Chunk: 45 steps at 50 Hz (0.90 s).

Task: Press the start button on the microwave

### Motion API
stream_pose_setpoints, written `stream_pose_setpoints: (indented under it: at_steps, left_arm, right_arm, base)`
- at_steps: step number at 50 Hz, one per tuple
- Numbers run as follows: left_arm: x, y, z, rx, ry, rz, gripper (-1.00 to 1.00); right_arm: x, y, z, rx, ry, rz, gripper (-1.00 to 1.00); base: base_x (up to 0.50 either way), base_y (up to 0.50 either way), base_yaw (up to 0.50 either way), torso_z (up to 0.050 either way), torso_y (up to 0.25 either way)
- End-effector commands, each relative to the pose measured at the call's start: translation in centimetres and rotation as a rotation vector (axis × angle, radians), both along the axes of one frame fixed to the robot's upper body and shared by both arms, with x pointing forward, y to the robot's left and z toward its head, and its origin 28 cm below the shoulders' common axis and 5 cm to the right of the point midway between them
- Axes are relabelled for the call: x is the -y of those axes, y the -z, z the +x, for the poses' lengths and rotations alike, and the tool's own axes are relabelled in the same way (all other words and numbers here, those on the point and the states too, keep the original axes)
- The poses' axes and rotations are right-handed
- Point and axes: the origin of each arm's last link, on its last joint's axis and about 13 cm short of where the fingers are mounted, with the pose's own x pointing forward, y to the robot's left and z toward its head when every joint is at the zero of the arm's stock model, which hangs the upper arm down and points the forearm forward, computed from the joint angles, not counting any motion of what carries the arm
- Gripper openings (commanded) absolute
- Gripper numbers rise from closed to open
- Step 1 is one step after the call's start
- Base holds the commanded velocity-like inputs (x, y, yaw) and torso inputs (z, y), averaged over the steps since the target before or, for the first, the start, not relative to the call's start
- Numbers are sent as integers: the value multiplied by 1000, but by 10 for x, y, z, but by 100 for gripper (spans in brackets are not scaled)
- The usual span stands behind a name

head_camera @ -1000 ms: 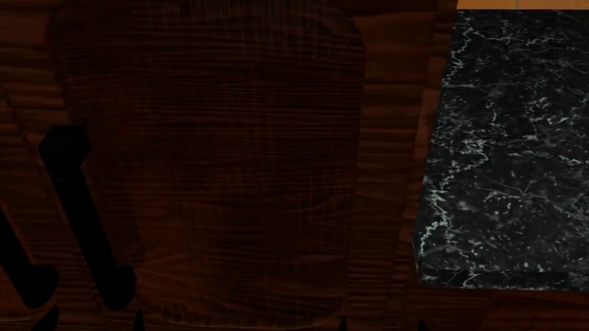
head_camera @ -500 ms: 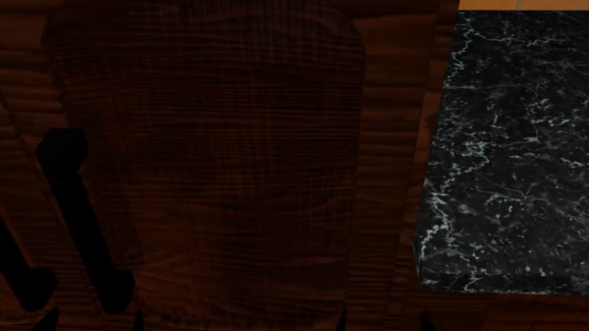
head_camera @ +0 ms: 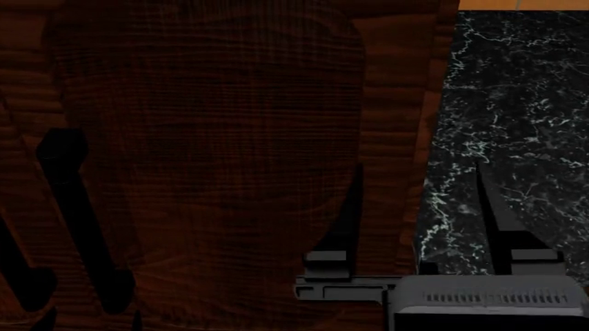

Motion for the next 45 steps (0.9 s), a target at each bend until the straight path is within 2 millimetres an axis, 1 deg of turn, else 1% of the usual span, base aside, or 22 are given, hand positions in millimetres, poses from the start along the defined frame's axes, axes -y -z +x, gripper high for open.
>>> stream_pose_setpoints:
  at_steps: [1,3,4,9,13,14,15,19,22,25,28,30,31,33,38,39,45]
  left_arm:
    - [-1,0,-1,2,-3,4,100]
    - [-1,0,-1,2,-3,4,100]
    - [-1,0,-1,2,-3,4,100]
    - [-2,1,0,4,-5,4,100]
    - [-4,-2,1,12,-10,14,100]
    - [-4,-3,1,12,-12,13,100]
    - [-4,-3,1,16,-12,16,100]
    - [-5,-4,1,21,-15,20,100]
    - [-5,-5,1,22,-13,22,100]
    - [-5,-6,1,25,-12,25,100]
    - [-5,-4,0,26,-8,29,100]
    - [-5,-5,0,26,-7,32,100]
    - [-5,-5,0,26,-6,31,100]
    - [-5,-4,0,26,-6,30,100]
    - [-5,-4,1,25,-6,30,100]
    - [-5,-4,1,26,-6,31,100]
    - [-4,-4,0,24,-3,28,100]
  right_arm:
    - [5,-72,-6,143,56,-121,100]
    - [6,-91,-4,172,14,-101,100]
    - [6,-95,-4,178,13,-98,100]
    - [8,-134,6,198,-21,-73,100]
    - [9,-166,8,213,-19,-100,100]
    - [9,-171,8,213,-27,-99,100]
    - [10,-182,8,214,-32,-81,100]
    - [11,-209,9,206,-47,-80,100]
    - [12,-221,10,190,-46,-70,100]
    - [11,-240,9,148,-66,-63,100]
    - [13,-255,13,116,-68,-65,100]
    - [21,-273,8,119,24,-15,100]
    - [19,-277,5,113,32,-11,100]
    - [13,-283,0,68,-59,-73,100]
    - [9,-298,-8,34,-92,-72,100]
    - [9,-302,-9,31,-102,-68,-100]
    - [7,-315,-11,33,-117,-82,-100]
  base:
    - [0,0,0,0,0]
    - [0,0,0,0,0]
    - [0,0,0,0,0]
    - [0,0,0,0,0]
    - [0,0,0,0,0]
    - [0,0,0,0,0]
    - [0,0,0,0,0]
    - [0,0,0,0,0]
    - [0,0,0,0,0]
    - [0,0,0,0,0]
    - [0,0,0,0,0]
    - [0,0,0,0,0]
    - [0,0,0,0,0]
    - [0,0,0,0,0]
    - [0,0,0,0,0]
    - [0,0,0,0,0]
    - [0,0,0,0,0]
